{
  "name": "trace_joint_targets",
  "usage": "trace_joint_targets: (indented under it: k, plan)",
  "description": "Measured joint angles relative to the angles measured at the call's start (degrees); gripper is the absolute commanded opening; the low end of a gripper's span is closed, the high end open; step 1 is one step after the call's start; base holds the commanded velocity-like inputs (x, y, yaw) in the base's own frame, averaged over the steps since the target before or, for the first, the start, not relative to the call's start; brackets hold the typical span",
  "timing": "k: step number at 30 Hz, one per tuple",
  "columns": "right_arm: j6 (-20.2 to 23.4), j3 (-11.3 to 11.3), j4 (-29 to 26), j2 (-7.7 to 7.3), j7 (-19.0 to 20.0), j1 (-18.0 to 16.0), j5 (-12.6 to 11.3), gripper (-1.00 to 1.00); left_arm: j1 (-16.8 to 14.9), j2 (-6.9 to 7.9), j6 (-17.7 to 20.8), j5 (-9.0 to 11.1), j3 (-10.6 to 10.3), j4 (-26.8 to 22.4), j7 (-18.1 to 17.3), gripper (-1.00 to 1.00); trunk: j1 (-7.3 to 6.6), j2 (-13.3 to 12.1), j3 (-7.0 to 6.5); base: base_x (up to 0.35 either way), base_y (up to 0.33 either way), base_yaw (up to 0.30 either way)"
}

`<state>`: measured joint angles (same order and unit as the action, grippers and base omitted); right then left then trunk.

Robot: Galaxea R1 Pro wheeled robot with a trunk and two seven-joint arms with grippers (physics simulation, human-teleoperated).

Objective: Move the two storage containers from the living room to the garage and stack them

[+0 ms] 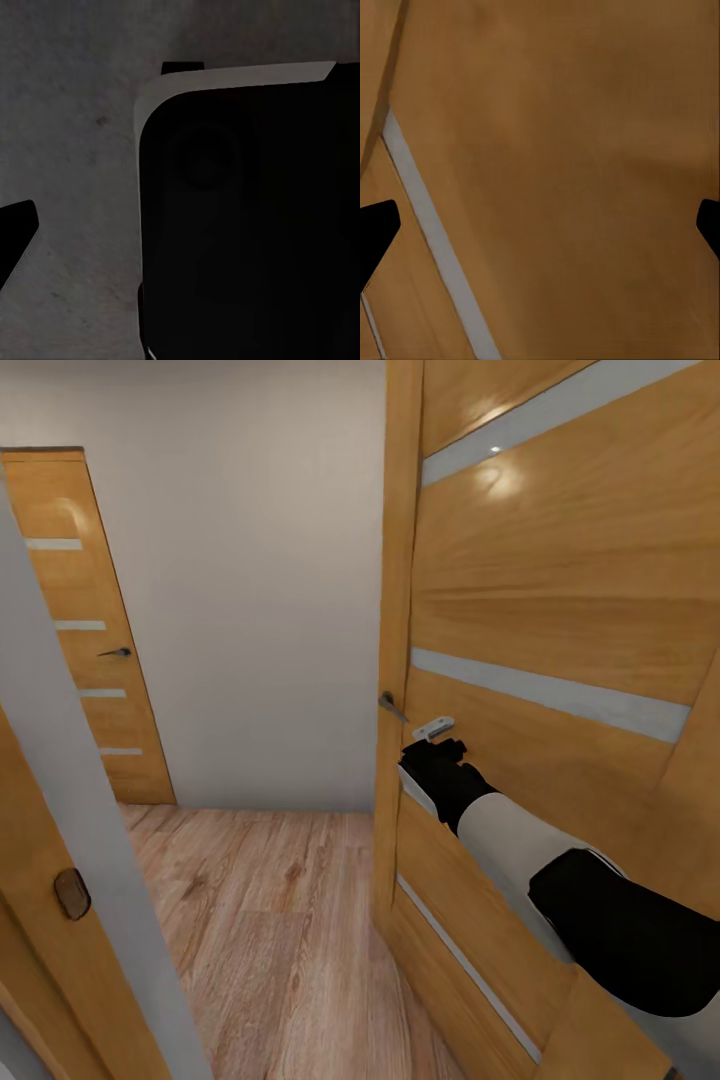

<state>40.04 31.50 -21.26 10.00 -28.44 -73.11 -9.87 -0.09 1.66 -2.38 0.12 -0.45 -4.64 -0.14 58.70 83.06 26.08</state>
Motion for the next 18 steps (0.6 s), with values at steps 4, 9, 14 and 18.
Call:
trace_joint_targets:
  k: [4,9,14,18]
  plan:
    - [0.1,0.3,0.0,0.00,-0.3,0.0,0.7,1.00,0.0,0.00,0.0,0.0,0.0,0.0,0.0,1.00,0.02,0.0,0.00,0.196,0.000,0.000]
    - [0.0,0.7,0.5,0.00,-0.8,0.0,0.7,1.00,0.0,0.00,0.0,0.0,0.0,0.0,0.1,1.00,0.03,0.0,-0.01,0.024,0.000,0.000]
    - [0.1,0.7,0.7,0.00,-1.0,0.0,0.9,1.00,0.0,0.00,0.1,0.0,0.0,0.0,0.1,1.00,0.03,0.0,-0.01,0.003,0.000,0.000]
    - [0.0,0.4,0.8,0.00,-1.0,0.0,0.9,1.00,0.0,0.00,0.0,0.0,0.0,0.0,0.1,1.00,0.03,0.0,-0.01,0.000,0.000,0.000]
